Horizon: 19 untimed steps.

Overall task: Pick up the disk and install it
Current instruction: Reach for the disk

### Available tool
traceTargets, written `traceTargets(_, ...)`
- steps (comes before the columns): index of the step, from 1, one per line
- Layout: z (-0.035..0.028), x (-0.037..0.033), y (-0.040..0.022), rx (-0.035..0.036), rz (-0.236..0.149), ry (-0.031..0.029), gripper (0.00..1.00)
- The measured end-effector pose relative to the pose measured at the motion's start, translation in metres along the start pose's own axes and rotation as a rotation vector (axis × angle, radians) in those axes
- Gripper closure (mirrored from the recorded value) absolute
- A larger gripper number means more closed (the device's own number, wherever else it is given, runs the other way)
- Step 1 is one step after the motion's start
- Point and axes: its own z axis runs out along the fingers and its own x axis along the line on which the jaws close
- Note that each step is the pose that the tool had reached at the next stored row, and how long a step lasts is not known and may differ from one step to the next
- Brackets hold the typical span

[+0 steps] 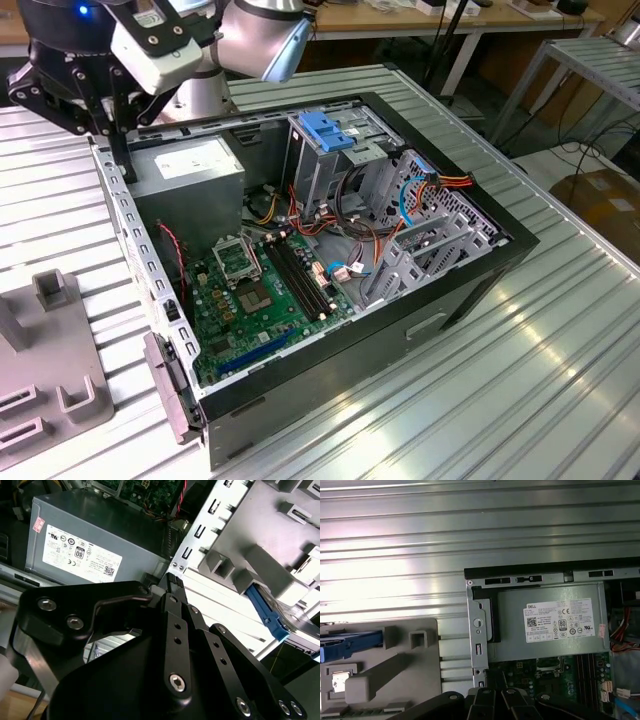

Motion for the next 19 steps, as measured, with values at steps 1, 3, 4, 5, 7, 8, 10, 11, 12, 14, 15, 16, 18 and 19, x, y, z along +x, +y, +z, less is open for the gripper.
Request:
traceTargets(1, 0.0000, 0.0017, -0.0001, 0.0000, 0.000, 0.0000, 0.90)
traceTargets(3, -0.0001, 0.0043, -0.0003, 0.0000, 0.000, 0.0000, 0.90)
traceTargets(4, -0.0001, 0.0053, -0.0004, 0.0000, 0.000, 0.0000, 0.90)
traceTargets(5, -0.0002, 0.0067, -0.0005, 0.0001, 0.000, 0.0000, 0.90)
traceTargets(7, -0.0003, 0.0088, -0.0006, 0.0000, 0.000, 0.0001, 0.90)
traceTargets(8, -0.0003, 0.0099, -0.0007, 0.0000, 0.000, 0.0000, 0.90)
traceTargets(10, -0.0003, 0.0119, -0.0009, 0.0001, 0.000, 0.0000, 0.90)
traceTargets(11, -0.0004, 0.0133, -0.0010, 0.0001, 0.000, 0.0001, 0.90)
traceTargets(12, -0.0004, 0.0143, -0.0011, 0.0001, 0.000, 0.0001, 0.90)
traceTargets(14, -0.0005, 0.0171, -0.0013, 0.0001, 0.000, 0.0000, 0.90)
traceTargets(15, -0.0005, 0.0181, -0.0013, 0.0001, 0.000, 0.0001, 0.90)
traceTargets(16, -0.0005, 0.0191, -0.0014, 0.0000, 0.000, 0.0000, 0.90)
traceTargets(18, -0.0006, 0.0209, -0.0016, 0.0001, 0.000, 0.0001, 0.90)
traceTargets(19, -0.0006, 0.0220, -0.0017, 0.0001, 0.000, 0.0000, 0.90)
